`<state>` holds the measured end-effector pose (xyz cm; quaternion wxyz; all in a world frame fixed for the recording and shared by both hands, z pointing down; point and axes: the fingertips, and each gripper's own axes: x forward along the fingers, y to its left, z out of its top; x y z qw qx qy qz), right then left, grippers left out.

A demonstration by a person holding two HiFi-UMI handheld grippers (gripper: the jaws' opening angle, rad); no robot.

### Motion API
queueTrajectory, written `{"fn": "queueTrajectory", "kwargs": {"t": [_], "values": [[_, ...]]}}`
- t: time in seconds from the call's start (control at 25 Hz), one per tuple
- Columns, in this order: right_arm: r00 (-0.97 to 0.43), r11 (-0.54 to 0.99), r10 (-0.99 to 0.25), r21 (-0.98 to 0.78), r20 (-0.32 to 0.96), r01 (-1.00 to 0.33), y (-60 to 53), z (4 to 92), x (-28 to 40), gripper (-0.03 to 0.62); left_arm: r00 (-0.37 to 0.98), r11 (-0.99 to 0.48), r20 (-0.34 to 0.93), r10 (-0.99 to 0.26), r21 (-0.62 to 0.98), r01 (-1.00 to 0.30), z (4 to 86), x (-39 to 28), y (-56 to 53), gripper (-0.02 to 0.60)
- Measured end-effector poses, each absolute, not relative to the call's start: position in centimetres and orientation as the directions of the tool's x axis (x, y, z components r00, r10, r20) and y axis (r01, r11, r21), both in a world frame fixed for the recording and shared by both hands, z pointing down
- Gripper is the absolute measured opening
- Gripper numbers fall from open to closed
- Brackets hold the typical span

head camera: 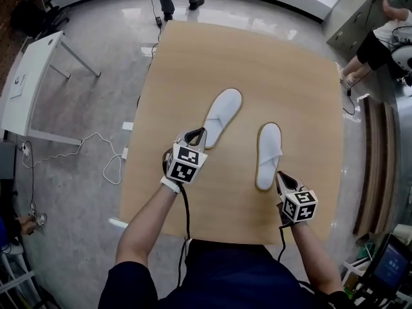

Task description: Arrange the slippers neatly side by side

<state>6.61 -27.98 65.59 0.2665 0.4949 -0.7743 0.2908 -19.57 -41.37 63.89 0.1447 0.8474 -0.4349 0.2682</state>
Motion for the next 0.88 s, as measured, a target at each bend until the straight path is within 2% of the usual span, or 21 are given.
{"fn": "queueTrajectory", "kwargs": {"t": [0.16, 0.4, 0.72, 0.88], "values": [[-0.388, 0.340, -0.635, -0.209, 0.668, -0.917, -31.3, 66.2, 4.7, 0.011, 0.486, -0.624, 0.625, -0.611, -0.003, -0.781, 65.8, -18.1, -43.0, 0.003], [-0.368, 0.354, -0.643, -0.165, 0.672, -0.921, -35.0, 68.5, 4.5, 0.011, 0.514, -0.630, 0.651, -0.558, 0.070, -0.774, 66.3, -16.1, -45.9, 0.003], [-0.328, 0.362, -0.597, -0.119, 0.732, -0.924, -34.7, 71.9, 5.7, 0.011, 0.461, -0.682, 0.719, -0.520, -0.025, -0.731, 70.2, -12.4, -49.0, 0.003], [-0.329, 0.377, -0.576, -0.114, 0.749, -0.919, -35.2, 73.3, 5.2, 0.011, 0.413, -0.661, 0.747, -0.521, -0.047, -0.749, 72.8, -13.1, -49.4, 0.003]]}}
